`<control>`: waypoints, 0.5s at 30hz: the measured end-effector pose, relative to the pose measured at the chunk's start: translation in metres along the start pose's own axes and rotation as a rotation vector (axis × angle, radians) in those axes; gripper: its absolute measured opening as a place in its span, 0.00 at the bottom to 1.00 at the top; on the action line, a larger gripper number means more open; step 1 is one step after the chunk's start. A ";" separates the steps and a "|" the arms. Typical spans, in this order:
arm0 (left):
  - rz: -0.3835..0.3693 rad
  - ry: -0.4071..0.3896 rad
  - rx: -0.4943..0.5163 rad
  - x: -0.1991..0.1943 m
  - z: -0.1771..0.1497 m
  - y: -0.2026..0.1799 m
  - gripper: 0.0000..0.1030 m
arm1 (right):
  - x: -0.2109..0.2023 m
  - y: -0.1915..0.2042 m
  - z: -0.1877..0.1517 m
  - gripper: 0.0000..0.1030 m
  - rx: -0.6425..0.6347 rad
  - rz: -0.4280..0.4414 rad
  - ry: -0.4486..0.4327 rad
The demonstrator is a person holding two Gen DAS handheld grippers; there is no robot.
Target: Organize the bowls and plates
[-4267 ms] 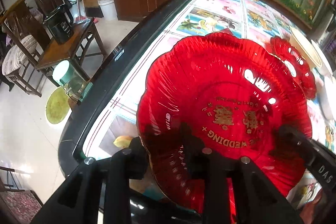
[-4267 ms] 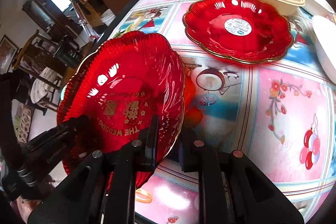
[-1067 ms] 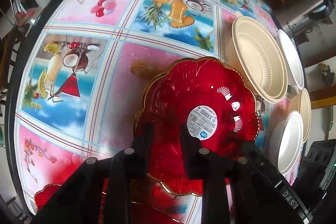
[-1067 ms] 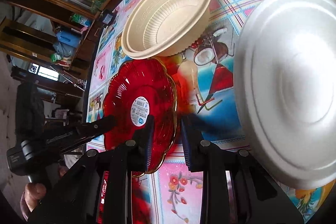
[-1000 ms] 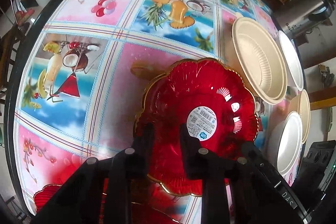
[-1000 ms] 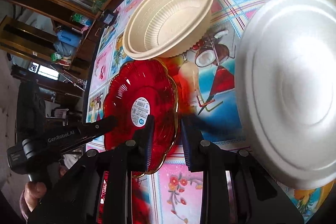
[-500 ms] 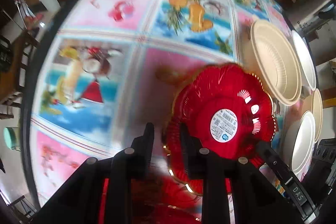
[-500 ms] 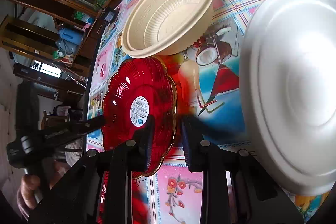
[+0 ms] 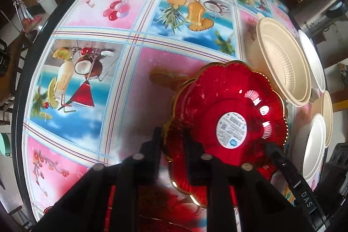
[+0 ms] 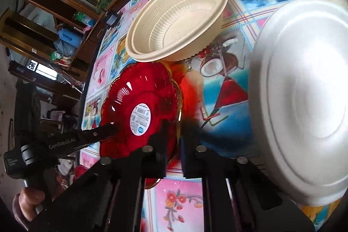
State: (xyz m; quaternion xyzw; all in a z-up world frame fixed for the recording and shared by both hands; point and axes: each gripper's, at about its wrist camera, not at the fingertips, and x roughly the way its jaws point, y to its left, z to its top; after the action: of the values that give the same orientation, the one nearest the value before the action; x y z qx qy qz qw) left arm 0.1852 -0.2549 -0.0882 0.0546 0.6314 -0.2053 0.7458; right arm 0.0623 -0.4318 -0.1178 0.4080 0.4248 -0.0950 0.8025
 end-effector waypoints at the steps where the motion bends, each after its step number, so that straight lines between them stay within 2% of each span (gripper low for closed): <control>1: -0.001 0.000 0.000 0.000 -0.001 0.001 0.15 | -0.001 0.001 0.000 0.07 -0.007 -0.004 -0.003; 6: 0.020 -0.030 0.012 -0.013 -0.005 0.005 0.14 | -0.005 0.009 -0.003 0.07 -0.034 -0.007 -0.009; 15: -0.031 -0.099 -0.004 -0.059 -0.026 0.011 0.13 | -0.044 0.028 -0.015 0.07 -0.066 0.022 -0.074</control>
State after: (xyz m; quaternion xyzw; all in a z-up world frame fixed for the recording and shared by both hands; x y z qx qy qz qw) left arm 0.1582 -0.2220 -0.0388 0.0333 0.5949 -0.2179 0.7730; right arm 0.0395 -0.4109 -0.0732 0.3823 0.3933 -0.0870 0.8316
